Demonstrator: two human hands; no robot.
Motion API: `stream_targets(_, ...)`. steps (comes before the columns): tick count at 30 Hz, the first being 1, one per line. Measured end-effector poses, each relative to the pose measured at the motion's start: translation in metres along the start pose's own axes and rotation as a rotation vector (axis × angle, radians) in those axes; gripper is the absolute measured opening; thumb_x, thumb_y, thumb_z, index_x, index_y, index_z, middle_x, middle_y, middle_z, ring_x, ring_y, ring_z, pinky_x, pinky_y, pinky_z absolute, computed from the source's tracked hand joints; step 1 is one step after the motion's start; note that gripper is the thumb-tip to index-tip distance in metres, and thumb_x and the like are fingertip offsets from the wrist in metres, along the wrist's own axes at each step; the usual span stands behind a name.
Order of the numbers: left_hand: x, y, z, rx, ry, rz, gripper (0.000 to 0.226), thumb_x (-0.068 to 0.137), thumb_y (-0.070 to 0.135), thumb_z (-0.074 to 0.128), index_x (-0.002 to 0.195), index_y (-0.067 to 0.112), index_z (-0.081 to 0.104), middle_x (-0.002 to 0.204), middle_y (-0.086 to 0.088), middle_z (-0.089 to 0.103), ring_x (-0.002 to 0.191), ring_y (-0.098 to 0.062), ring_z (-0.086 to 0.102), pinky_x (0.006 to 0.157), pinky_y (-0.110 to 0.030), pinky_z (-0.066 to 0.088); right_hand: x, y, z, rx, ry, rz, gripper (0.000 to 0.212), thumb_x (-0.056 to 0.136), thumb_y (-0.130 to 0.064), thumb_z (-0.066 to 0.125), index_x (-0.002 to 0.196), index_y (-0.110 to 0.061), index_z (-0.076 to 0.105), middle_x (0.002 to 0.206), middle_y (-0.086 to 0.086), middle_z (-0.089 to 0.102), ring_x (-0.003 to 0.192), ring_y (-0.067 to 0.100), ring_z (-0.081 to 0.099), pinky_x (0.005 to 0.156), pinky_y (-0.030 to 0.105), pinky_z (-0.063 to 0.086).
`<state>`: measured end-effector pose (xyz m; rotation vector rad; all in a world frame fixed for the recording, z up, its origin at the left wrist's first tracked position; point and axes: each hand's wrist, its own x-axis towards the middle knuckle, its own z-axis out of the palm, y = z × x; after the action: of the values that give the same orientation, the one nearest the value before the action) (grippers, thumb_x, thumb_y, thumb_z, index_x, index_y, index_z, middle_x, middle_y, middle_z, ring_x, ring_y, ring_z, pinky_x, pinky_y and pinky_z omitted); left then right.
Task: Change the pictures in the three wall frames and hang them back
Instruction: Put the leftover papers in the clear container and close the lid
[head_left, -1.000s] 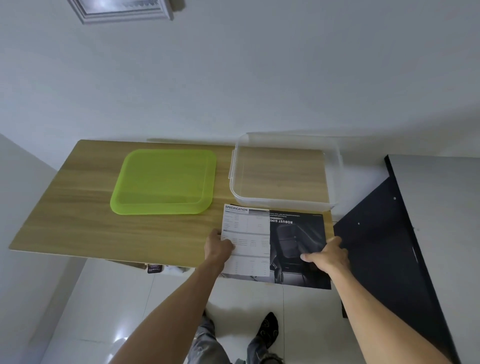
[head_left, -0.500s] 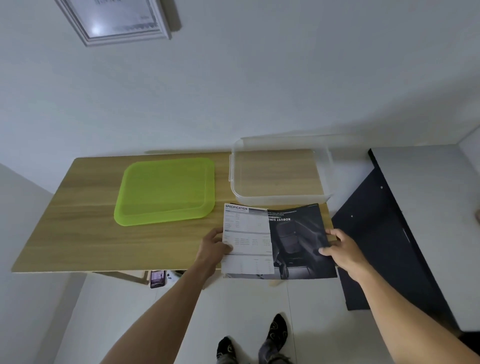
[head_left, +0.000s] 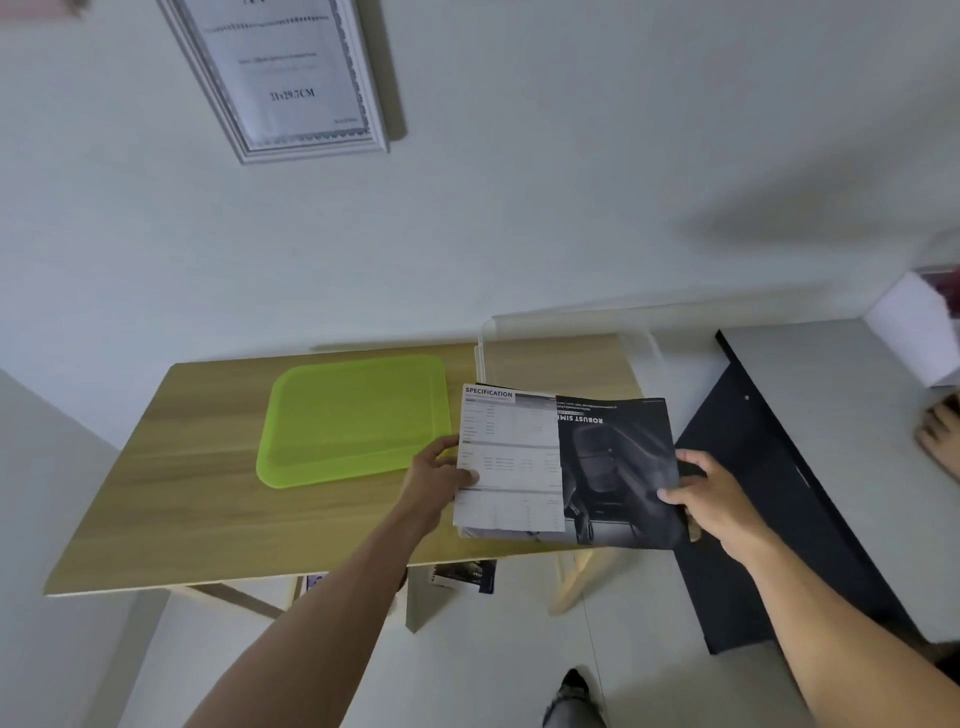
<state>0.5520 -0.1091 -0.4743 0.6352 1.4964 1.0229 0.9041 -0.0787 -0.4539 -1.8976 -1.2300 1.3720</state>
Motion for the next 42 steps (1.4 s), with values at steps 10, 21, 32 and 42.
stream_targets(10,0.056,0.069,0.040,0.010,0.015,0.106,0.051,0.076,-0.016,0.061,0.117,0.014,0.059,0.094,-0.011,0.070,0.084,-0.027,0.067,0.067,-0.034,0.052,0.066,-0.058,-0.024,-0.050,0.113,-0.108,0.057,0.084,-0.003,0.074,0.132,-0.023,0.052,0.101,0.010,0.068,0.097,0.021,0.063,0.085,0.035,0.042)
stream_targets(21,0.166,0.094,0.102,0.251,0.244,0.141,0.043,0.077,-0.012,0.050,0.108,0.017,0.058,0.082,-0.001,0.062,0.070,-0.018,0.061,0.058,-0.028,0.051,0.197,-0.105,-0.025,-0.361,0.141,-0.235,0.056,0.089,-0.006,0.070,0.138,-0.014,0.045,0.100,0.010,0.069,0.087,0.023,0.062,0.083,0.037,0.050)
stream_targets(32,0.209,0.061,0.134,0.727,0.373,0.097,0.052,0.074,-0.011,0.049,0.120,0.014,0.049,0.102,-0.006,0.064,0.085,-0.031,0.062,0.067,-0.042,0.055,0.259,-0.087,0.010,-0.945,0.019,-0.298,0.042,0.091,-0.022,0.070,0.123,-0.003,0.053,0.107,0.016,0.068,0.097,0.032,0.069,0.079,0.035,0.054)
stream_targets(42,0.200,0.061,0.139,1.037,0.376,0.167,0.062,0.080,-0.004,0.052,0.139,0.010,0.039,0.140,-0.009,0.040,0.120,-0.031,0.049,0.082,-0.042,0.050,0.263,-0.095,0.008,-1.097,0.054,-0.359,0.020,0.098,-0.020,0.055,0.104,-0.006,0.069,0.091,0.011,0.068,0.081,0.029,0.068,0.072,0.037,0.057)
